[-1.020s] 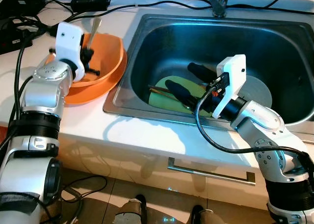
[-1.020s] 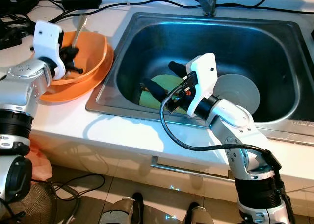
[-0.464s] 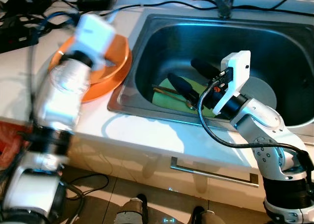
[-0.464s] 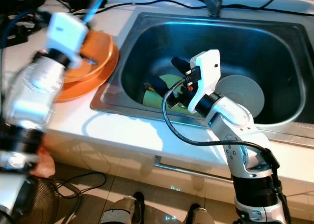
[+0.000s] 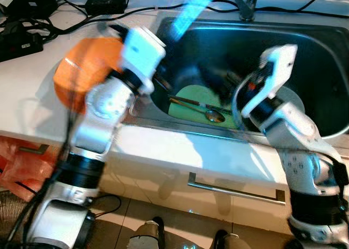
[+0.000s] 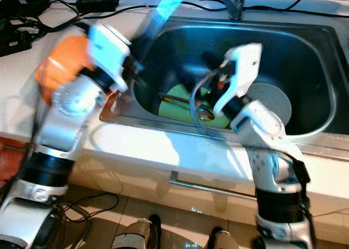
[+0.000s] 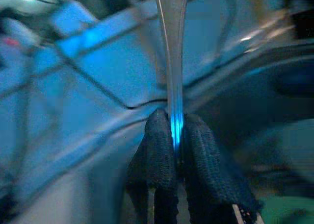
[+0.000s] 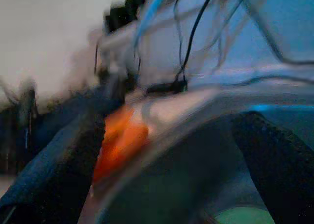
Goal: Kitchen organization
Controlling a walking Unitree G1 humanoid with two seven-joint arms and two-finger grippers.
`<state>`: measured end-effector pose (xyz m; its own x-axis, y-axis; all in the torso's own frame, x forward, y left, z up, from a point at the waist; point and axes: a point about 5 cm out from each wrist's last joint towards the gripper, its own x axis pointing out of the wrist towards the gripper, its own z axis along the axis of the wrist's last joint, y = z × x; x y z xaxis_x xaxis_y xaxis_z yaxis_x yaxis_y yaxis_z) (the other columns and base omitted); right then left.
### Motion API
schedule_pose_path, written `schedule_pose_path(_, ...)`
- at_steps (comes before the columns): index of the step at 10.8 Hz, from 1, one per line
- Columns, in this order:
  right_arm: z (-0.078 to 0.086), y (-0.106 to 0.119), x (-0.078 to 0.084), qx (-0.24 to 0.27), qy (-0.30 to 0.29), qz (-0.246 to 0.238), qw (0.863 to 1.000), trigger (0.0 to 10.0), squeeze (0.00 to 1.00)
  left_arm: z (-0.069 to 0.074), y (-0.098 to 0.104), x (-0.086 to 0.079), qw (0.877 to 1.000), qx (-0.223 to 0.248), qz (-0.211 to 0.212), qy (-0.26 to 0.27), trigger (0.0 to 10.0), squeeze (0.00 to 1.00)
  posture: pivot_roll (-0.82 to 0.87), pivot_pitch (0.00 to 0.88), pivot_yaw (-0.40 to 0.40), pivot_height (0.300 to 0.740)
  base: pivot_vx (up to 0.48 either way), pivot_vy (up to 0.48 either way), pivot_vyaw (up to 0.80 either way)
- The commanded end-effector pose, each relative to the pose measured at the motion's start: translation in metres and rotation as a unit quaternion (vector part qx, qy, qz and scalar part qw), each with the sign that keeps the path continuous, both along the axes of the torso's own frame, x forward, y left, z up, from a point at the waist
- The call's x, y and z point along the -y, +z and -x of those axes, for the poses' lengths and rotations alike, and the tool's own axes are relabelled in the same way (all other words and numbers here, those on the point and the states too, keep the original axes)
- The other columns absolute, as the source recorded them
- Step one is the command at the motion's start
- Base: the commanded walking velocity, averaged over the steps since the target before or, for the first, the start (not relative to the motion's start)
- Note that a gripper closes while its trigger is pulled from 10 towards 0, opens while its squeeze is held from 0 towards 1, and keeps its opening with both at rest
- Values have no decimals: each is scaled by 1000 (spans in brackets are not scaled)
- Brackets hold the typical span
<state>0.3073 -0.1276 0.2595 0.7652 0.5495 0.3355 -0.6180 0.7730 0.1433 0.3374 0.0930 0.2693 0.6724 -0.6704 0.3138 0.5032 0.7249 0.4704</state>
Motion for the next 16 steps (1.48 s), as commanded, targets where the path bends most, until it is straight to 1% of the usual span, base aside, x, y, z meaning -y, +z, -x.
schedule_pose_path(1, 1, 6, -1, 2, 5, -20, 1000, 10000, 0, 9, -6, 11, 999, -10, -7, -36, 0, 0, 109, 193, 124, 740, 0, 0, 0)
schedule_pose_path(2, 1, 7, -1, 0, 6, -29, 1000, 10000, 0, 16, -11, 22, 998, -21, -4, -65, 0, 0, 109, 193, 124, 740, 0, 0, 0)
schedule_pose_path(3, 1, 9, -2, -3, 11, -50, 999, 10000, 0, 25, -13, 33, 995, -24, -8, -92, 0, 0, 108, 196, 123, 740, 0, 0, 0)
schedule_pose_path(4, 1, 10, -3, -3, 12, -54, 998, 10000, 0, 28, -14, 36, 995, -28, -11, -100, 0, 0, 108, 197, 123, 740, 0, 0, 0)
schedule_pose_path(5, 1, 11, -3, -3, 14, -59, 998, 0, 0, 28, -15, 37, 994, -33, -12, -103, 0, 0, 108, 197, 123, 740, 0, 0, 0)
schedule_pose_path(9, 1, 11, -1, -10, 11, -73, 997, 0, 0, 29, -14, 34, 994, -39, -10, -98, 0, 0, 110, 197, 128, 740, 0, 0, 0)
schedule_pose_path(11, 0, 11, 0, -16, 10, -79, 997, 0, 0, 27, -13, 32, 995, -42, -9, -94, 0, 0, 110, 197, 128, 740, 0, 0, 0)
schedule_pose_path(16, 0, 8, 0, -28, 11, -89, 996, 0, 0, 27, -12, 31, 995, -42, -4, -94, 0, 0, 110, 198, 129, 740, 0, 0, 0)
